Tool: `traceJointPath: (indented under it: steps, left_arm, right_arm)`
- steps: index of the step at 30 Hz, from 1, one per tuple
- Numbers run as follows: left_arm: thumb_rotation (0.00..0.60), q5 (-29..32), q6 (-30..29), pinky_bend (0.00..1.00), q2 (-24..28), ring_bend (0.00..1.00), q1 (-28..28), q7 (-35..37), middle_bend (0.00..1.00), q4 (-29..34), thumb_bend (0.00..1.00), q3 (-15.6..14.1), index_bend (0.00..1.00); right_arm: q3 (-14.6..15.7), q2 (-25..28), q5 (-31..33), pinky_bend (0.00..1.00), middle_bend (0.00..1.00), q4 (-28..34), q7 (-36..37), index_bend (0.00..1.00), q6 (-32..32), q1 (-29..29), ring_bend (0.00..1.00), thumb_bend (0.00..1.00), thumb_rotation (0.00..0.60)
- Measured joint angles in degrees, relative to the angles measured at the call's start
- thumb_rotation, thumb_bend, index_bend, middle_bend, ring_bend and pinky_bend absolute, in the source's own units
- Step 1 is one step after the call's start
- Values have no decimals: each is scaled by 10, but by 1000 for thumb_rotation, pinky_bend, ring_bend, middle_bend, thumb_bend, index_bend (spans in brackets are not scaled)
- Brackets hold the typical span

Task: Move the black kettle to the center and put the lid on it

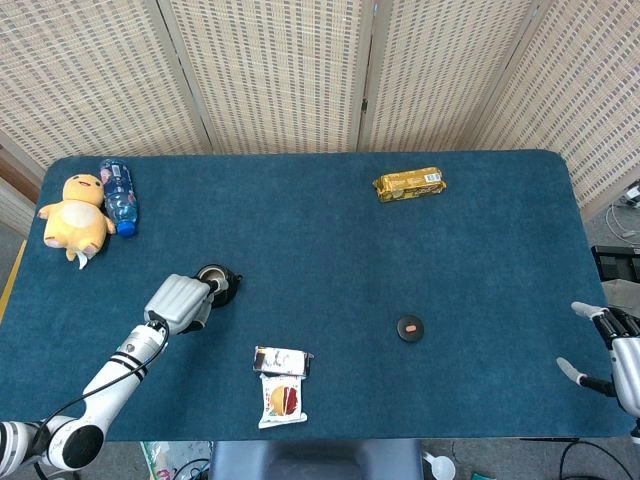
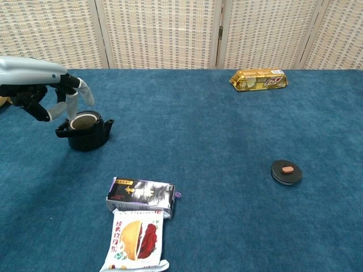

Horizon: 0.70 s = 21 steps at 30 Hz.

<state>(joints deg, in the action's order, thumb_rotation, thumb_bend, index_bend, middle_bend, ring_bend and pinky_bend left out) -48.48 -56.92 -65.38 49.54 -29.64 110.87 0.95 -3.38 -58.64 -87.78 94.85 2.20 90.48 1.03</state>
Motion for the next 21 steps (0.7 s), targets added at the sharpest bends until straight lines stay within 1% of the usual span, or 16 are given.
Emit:
traceJointPath:
  steps: [2, 4, 6, 11, 13, 18, 21]
  left_arm:
    - [600, -3, 16, 495, 10, 152, 2, 1, 158, 5, 912, -2, 116]
    - [600, -4, 32, 498, 21, 130, 5, 2, 127, 12, 960, -4, 84]
    - [600, -3, 39, 525, 24, 121, 8, 7, 114, 17, 983, -3, 65]
    - [600, -2, 50, 680, 30, 129, 9, 19, 108, 19, 1000, 1, 45]
    - [600, 0, 52, 716, 31, 144, 10, 22, 109, 20, 1000, 2, 46]
    - [600, 7, 61, 729, 32, 175, 13, 27, 135, 17, 1000, 3, 52]
    - [600, 16, 58, 733, 31, 189, 15, 21, 167, 15, 1000, 2, 87]
  right_arm:
    - [0, 0, 0, 273, 324, 0, 1, 263, 0, 0, 243, 14, 600]
    - [0, 1, 0, 273, 324, -1, 2, 263, 0, 0, 243, 13, 600]
    - [0, 1, 0, 273, 324, -1, 3, 263, 0, 0, 243, 14, 600]
    - [-1, 2, 1, 273, 324, -2, 6, 263, 1, 0, 243, 13, 600]
    - [0, 2, 1, 273, 324, -2, 7, 263, 0, 0, 243, 14, 600]
    - [0, 2, 0, 273, 324, -2, 7, 263, 1, 0, 243, 14, 600]
    - [0, 2, 0, 273, 324, -2, 8, 263, 1, 1, 243, 13, 600]
